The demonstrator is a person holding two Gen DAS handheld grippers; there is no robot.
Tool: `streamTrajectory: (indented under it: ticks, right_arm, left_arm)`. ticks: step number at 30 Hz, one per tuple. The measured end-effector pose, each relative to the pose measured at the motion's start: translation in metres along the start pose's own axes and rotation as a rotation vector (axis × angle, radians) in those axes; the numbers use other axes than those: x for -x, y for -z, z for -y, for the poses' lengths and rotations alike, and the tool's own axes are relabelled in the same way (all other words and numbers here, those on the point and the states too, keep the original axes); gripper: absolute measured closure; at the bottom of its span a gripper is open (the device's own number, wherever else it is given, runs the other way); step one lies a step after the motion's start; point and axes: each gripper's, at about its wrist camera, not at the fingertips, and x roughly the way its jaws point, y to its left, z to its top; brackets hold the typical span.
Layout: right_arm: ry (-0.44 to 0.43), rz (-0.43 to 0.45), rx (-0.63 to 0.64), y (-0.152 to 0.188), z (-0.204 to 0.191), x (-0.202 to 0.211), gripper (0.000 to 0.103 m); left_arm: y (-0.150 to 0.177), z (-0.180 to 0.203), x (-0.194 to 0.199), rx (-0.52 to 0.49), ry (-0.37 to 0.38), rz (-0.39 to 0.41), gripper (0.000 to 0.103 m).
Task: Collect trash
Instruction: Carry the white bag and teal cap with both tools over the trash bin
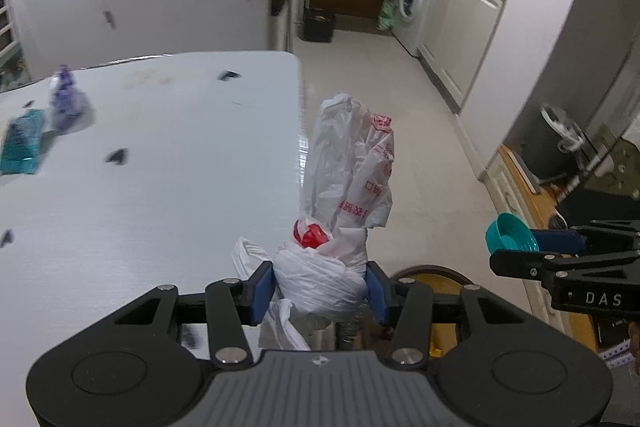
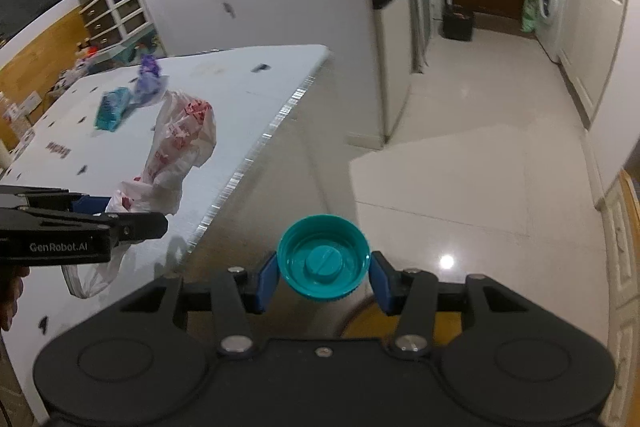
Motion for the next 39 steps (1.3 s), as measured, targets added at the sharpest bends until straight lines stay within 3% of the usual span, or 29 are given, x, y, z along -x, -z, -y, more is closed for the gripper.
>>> streamTrajectory:
  ticks: [12,21,39]
  right_arm:
    - [0.081,-0.055,-0.156,0.036,0.082,-0.002,0.053]
    - [0.133,-0.132,-0.274,0.076,0.124,-0.014,0.053]
    - [0.153,-0.246,-0.413,0.130,0.161,-0.060,0.053]
  left_arm:
    - [-0.002,0.067,-0.061,-0.107,0.103,-0.106,0.054]
    - [0.014,0.106,-0.123,-0.179,0.168,-0.240,0.054]
    - [0.066,0.151,-0.263,-0.301,0.227,-0.503,0.054]
